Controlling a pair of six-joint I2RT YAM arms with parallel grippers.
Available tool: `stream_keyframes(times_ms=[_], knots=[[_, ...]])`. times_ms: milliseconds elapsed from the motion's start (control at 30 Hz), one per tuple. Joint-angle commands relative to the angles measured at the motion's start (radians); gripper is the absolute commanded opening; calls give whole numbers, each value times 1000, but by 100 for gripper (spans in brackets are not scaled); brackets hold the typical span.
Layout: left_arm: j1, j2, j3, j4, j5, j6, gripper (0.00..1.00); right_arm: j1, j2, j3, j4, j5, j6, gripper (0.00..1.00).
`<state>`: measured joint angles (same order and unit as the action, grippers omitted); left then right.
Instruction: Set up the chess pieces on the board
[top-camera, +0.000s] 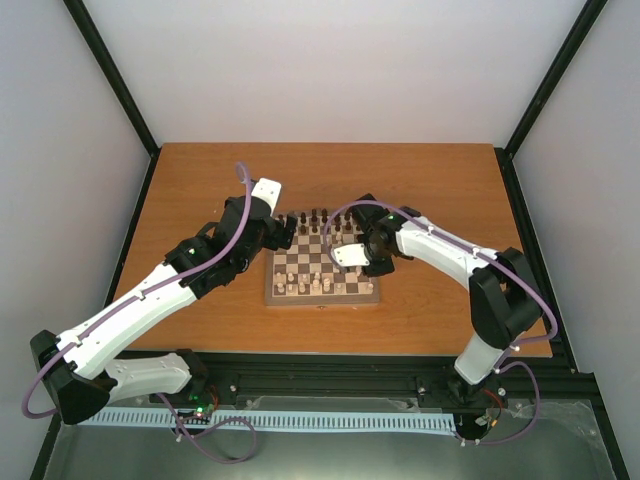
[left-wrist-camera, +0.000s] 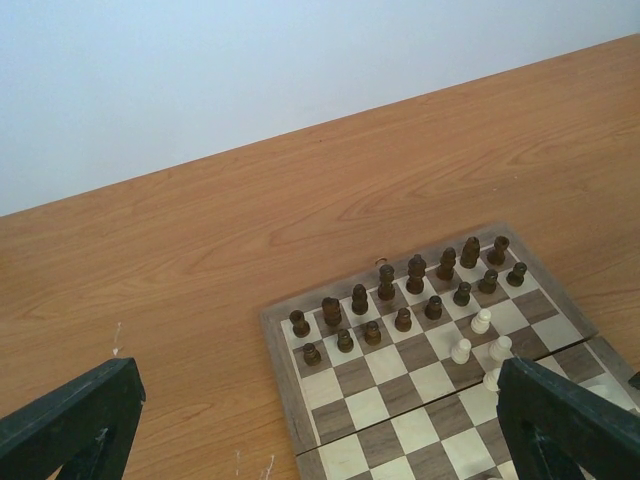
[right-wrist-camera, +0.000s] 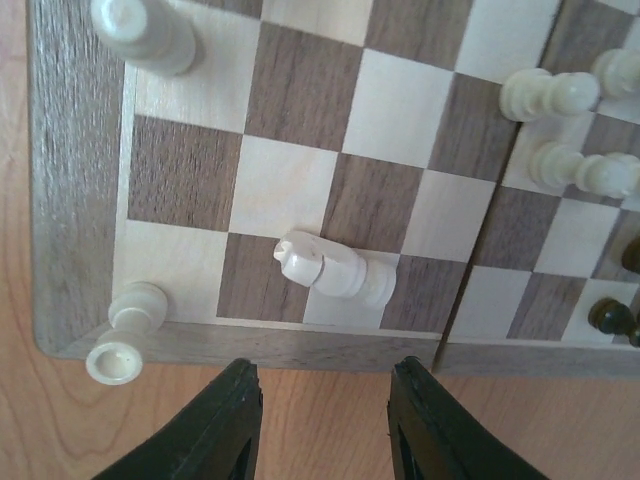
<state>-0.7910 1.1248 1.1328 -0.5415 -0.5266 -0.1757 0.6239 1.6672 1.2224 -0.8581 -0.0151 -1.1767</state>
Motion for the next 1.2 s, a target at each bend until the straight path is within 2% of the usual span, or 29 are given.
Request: stream_keyframes(times_ms=[0, 533, 833, 1167], knots=[[6, 4, 24, 9, 6, 27, 99, -1, 33, 19, 27, 25, -190, 38], [21, 10, 25, 7, 38, 27, 99, -1, 202, 110, 33, 24, -202, 37], [22, 10, 25, 7, 43, 27, 99, -1, 267, 183, -87, 25, -149, 24], [21, 15, 25, 8, 48, 25, 99, -12, 300, 181, -149, -15, -52, 22]])
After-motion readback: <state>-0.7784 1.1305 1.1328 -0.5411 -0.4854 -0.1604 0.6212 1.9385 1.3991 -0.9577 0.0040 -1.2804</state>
